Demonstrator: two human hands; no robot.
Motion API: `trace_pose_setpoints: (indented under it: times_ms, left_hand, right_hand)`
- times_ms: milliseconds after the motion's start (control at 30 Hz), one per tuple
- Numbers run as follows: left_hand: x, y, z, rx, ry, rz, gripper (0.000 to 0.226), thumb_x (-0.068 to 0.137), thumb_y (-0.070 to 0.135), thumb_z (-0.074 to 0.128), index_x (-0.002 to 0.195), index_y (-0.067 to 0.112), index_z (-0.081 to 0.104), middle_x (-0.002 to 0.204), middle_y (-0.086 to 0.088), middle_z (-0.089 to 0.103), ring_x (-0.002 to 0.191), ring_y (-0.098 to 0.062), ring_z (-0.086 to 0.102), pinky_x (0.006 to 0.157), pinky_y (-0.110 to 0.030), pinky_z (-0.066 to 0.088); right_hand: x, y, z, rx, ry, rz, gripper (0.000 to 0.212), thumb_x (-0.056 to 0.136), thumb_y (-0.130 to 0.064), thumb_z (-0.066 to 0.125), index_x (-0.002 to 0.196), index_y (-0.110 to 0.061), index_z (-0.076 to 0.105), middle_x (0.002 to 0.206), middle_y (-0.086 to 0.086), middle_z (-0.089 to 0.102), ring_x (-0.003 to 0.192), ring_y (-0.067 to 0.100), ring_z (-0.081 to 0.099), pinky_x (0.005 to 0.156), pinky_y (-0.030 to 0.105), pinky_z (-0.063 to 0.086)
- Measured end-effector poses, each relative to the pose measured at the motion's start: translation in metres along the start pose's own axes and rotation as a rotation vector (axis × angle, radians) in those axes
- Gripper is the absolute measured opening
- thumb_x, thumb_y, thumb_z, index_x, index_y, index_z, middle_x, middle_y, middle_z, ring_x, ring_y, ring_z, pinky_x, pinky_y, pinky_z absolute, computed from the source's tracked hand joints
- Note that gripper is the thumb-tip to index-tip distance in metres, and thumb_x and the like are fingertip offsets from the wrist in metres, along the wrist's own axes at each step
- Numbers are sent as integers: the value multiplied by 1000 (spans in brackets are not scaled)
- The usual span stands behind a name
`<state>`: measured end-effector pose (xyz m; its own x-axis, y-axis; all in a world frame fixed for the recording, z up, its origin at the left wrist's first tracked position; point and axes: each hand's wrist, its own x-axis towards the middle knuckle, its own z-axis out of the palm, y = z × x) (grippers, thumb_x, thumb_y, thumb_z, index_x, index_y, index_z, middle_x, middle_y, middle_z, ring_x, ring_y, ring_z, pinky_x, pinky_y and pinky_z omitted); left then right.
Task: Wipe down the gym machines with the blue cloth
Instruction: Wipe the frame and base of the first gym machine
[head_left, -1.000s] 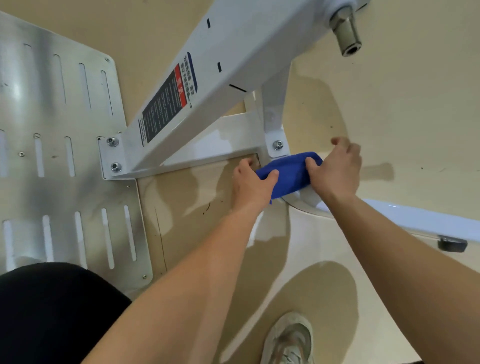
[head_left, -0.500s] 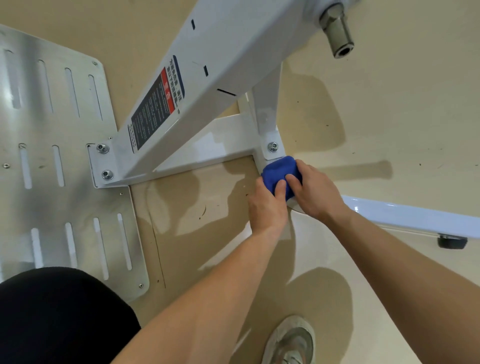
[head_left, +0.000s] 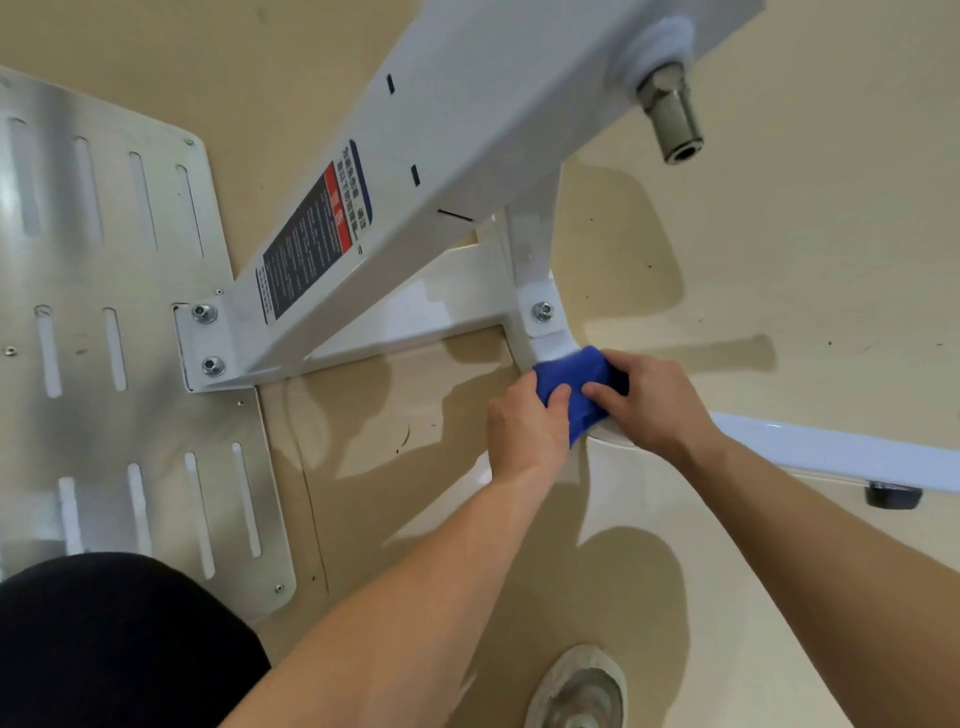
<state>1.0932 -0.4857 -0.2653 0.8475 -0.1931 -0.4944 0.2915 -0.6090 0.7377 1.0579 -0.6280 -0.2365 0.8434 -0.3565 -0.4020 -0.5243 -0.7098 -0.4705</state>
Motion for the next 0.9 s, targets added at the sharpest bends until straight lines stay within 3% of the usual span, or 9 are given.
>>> trace_pose_setpoints:
  times_ms: [100, 200, 300, 400, 500, 600, 733, 900]
  left_hand:
    - [2, 14, -11, -54, 146, 43, 17, 92, 31, 57, 91, 16, 65, 79, 2, 66, 75, -24, 56, 67, -29, 41]
    - [18, 28, -22, -140, 293, 62, 19, 93, 30, 58, 108, 20, 66, 85, 13, 62, 77, -12, 53, 69, -15, 33]
    - [45, 31, -25, -114, 248, 15, 25, 99, 34, 49, 114, 18, 62, 95, 5, 65, 86, -19, 59, 73, -23, 36]
    - [59, 28, -19, -140, 151, 12, 30, 100, 40, 46, 111, 18, 64, 100, -1, 69, 92, -22, 61, 76, -28, 41]
    - [58, 21, -16, -155, 147, 26, 29, 100, 38, 46, 94, 17, 65, 88, 0, 68, 84, -22, 62, 75, -31, 45]
    - [43, 13, -11, -40, 174, 35, 32, 98, 39, 47, 80, 17, 62, 74, 2, 65, 74, -22, 60, 67, -33, 46]
    - [32, 12, -8, -85, 184, 36, 26, 98, 39, 45, 87, 23, 62, 73, 9, 61, 70, -15, 57, 64, -29, 42]
    - [61, 23, -15, -137, 218, 38, 29, 97, 37, 48, 87, 20, 68, 80, 2, 68, 78, -22, 62, 71, -34, 50]
  right_hand:
    - [4, -18, -1, 132, 185, 43, 19, 85, -19, 70, 104, -20, 74, 81, -10, 69, 75, 11, 59, 63, 3, 37]
    - [16, -44, 3, 245, 331, 15, 22, 86, -15, 64, 104, -26, 71, 81, -14, 66, 72, 5, 56, 64, 7, 38]
    - [35, -58, 10, 140, 300, 20, 13, 93, -15, 51, 92, -20, 62, 82, -6, 64, 72, 11, 53, 62, 23, 36]
    - [47, -58, 12, 201, 185, 69, 23, 101, -31, 45, 97, -25, 67, 83, -8, 67, 76, 8, 58, 58, 14, 35]
    - [47, -52, 13, 204, 184, 56, 26, 101, -36, 48, 100, -23, 70, 80, -7, 68, 73, 5, 59, 59, 15, 38]
    - [38, -49, 16, 155, 233, 66, 27, 99, -33, 51, 87, -18, 70, 71, -3, 68, 68, 15, 60, 59, 24, 42]
    - [24, -44, 17, 202, 245, 52, 23, 97, -28, 52, 87, -16, 68, 69, 0, 68, 68, 22, 60, 64, 34, 48]
    - [43, -55, 12, 241, 252, 21, 21, 98, -26, 52, 97, -22, 73, 78, -5, 71, 74, 14, 62, 62, 18, 42]
